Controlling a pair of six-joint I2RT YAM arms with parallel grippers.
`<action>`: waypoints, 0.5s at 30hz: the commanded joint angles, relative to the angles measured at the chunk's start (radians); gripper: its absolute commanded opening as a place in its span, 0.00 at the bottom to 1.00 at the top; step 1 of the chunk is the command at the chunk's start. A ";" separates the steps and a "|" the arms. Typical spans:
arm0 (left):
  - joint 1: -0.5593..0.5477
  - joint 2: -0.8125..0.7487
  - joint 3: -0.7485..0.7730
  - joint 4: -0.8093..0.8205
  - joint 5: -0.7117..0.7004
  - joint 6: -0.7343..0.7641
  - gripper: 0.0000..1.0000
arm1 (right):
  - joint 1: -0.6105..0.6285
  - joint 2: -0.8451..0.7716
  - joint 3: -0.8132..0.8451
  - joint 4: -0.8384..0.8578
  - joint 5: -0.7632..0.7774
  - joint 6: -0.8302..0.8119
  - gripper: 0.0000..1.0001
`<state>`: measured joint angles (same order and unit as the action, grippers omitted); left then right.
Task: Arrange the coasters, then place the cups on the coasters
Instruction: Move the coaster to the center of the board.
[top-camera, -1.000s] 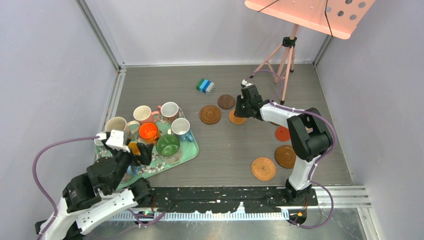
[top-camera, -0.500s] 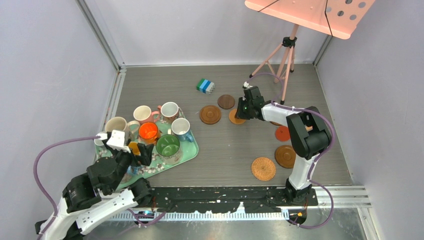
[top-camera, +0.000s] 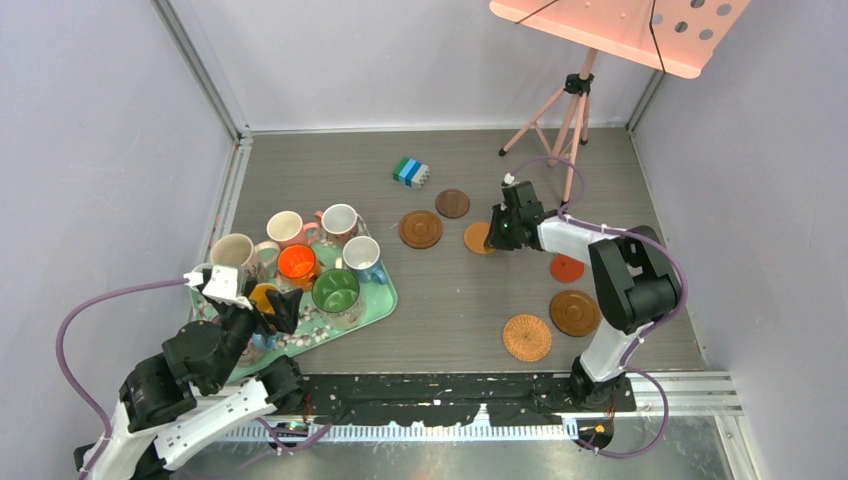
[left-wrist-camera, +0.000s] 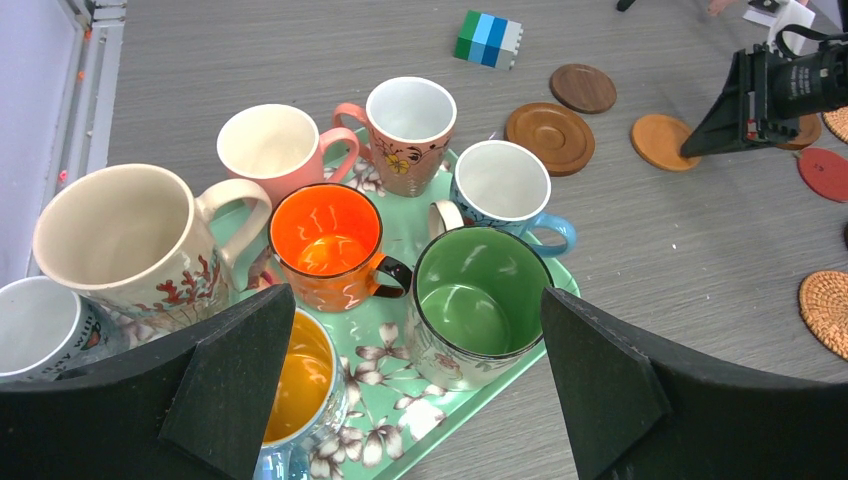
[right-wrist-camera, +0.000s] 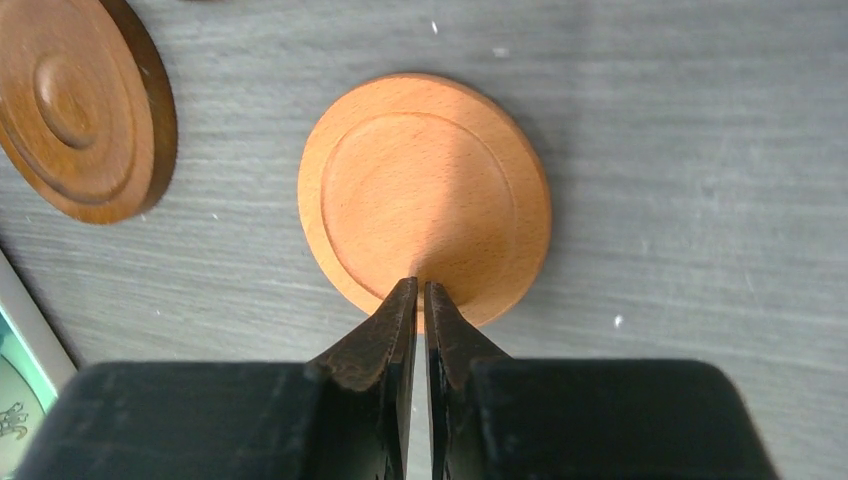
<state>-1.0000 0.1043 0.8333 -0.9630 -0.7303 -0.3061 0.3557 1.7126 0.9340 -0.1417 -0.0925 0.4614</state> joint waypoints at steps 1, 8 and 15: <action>-0.001 0.012 0.001 0.014 0.002 0.010 0.97 | -0.001 -0.062 -0.081 -0.119 0.006 0.020 0.14; -0.001 0.007 0.001 0.014 0.001 0.010 0.97 | -0.001 -0.159 -0.186 -0.165 0.053 0.043 0.12; -0.002 0.000 0.001 0.015 0.002 0.010 0.97 | -0.004 -0.254 -0.285 -0.185 0.063 0.082 0.10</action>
<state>-1.0000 0.1043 0.8333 -0.9630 -0.7303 -0.3061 0.3557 1.4895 0.7155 -0.2016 -0.0719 0.5144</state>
